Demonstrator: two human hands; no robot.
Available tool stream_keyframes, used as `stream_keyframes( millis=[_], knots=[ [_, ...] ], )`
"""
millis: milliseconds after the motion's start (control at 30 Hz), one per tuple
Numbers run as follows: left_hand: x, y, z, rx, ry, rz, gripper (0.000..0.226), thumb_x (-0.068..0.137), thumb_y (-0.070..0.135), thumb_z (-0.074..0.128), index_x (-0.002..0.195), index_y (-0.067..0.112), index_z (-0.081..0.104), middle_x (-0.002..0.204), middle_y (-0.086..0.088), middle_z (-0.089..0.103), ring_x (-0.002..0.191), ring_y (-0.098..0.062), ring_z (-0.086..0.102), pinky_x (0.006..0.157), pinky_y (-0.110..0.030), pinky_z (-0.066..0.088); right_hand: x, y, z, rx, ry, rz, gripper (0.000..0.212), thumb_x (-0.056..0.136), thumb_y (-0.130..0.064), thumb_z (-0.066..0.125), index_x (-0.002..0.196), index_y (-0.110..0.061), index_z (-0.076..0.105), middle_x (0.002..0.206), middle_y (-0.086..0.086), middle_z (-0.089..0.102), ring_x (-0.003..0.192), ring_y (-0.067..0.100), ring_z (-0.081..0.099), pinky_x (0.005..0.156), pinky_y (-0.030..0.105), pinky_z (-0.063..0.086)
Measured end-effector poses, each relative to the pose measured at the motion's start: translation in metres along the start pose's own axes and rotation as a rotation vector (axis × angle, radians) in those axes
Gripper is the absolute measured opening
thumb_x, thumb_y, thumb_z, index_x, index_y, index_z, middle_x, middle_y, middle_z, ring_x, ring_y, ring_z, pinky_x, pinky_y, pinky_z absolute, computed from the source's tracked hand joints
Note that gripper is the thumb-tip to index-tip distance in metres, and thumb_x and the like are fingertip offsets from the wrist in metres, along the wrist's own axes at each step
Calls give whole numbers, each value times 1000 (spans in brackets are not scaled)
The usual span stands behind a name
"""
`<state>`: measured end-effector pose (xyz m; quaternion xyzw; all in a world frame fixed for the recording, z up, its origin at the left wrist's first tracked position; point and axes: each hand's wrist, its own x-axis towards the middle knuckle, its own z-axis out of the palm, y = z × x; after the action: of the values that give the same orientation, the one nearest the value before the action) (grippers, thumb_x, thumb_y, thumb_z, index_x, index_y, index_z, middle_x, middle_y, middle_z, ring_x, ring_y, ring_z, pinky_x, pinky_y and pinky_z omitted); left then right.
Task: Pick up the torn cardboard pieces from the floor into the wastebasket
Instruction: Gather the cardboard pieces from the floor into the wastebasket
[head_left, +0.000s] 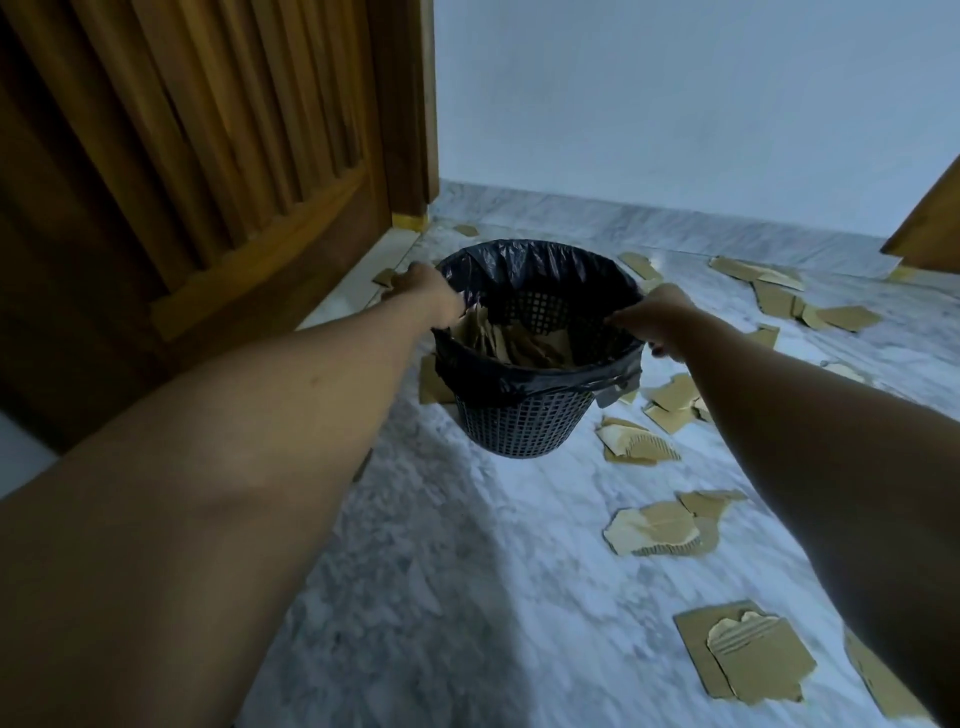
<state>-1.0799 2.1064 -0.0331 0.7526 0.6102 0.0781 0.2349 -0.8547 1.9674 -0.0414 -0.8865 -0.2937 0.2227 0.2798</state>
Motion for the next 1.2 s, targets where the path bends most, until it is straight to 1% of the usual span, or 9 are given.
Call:
stream_keyframes(
  millis=[67, 167, 233, 333, 400, 600, 767, 933, 1200],
  knots=[
    [-7, -9, 5, -46, -235, -84, 38, 101, 25, 50, 133, 8, 40, 125, -18, 52, 99, -33, 61, 91, -36, 49, -3, 13, 3, 161, -199, 103, 20, 97, -7, 61, 112, 3, 53, 93, 16, 63, 73, 27, 67, 57, 33, 58],
    [-21, -8, 10, -455, -457, -220, 45, 105, 10, 40, 148, -2, 32, 147, -23, 41, 123, -38, 55, 101, -42, 49, 1, 23, 5, 440, -364, 175, 27, 100, 3, 47, 127, 6, 47, 111, 26, 65, 85, 33, 72, 53, 36, 61],
    [-17, -1, 14, -654, -438, -250, 44, 104, 4, 39, 148, -1, 31, 148, -24, 40, 124, -38, 54, 99, -44, 50, 4, 23, 3, 482, -338, 166, 27, 100, 5, 48, 126, 6, 51, 114, 26, 66, 89, 33, 72, 57, 36, 63],
    [-9, 20, 10, -815, -335, -176, 33, 101, 0, 46, 134, 2, 45, 140, -17, 49, 98, -30, 63, 79, -39, 58, 6, 22, -11, 578, -267, 74, 15, 101, 5, 44, 107, 1, 58, 102, 18, 68, 83, 25, 69, 57, 32, 63],
    [-3, 39, 6, -889, -283, -117, 31, 99, 0, 51, 129, 5, 50, 132, -15, 55, 92, -26, 64, 68, -35, 60, 14, 25, -24, 667, -202, 27, 17, 100, 7, 43, 98, -1, 58, 99, 15, 65, 85, 25, 67, 72, 37, 63],
    [11, 109, 19, -1021, -131, 10, 31, 99, -2, 48, 126, 11, 54, 117, -10, 65, 91, -23, 69, 49, -27, 57, 47, 36, -46, 1014, 139, -32, 37, 90, 2, 54, 125, -9, 50, 114, 13, 61, 91, 37, 67, 66, 53, 63],
    [22, 132, 33, -983, -177, 68, 34, 97, -6, 47, 124, 14, 53, 108, -9, 67, 90, -24, 70, 64, -32, 60, 67, 33, -40, 1182, 205, -89, 50, 90, -5, 57, 135, -17, 38, 125, 6, 52, 115, 34, 59, 87, 54, 60],
    [64, 100, 38, -963, -201, 19, 27, 102, -1, 41, 119, 12, 57, 113, -8, 67, 101, -26, 68, 73, -36, 61, 100, 17, 16, 1153, 261, -10, 53, 84, -8, 51, 134, -21, 42, 118, 3, 57, 111, 31, 60, 93, 55, 57],
    [130, 12, -52, -594, -194, -119, 25, 103, 2, 43, 126, 4, 52, 128, -17, 57, 109, -30, 63, 87, -34, 56, 97, -77, 107, 1136, -24, -34, 28, 80, 2, 50, 106, -10, 53, 105, 20, 62, 91, 45, 68, 66, 61, 61]
  ],
)
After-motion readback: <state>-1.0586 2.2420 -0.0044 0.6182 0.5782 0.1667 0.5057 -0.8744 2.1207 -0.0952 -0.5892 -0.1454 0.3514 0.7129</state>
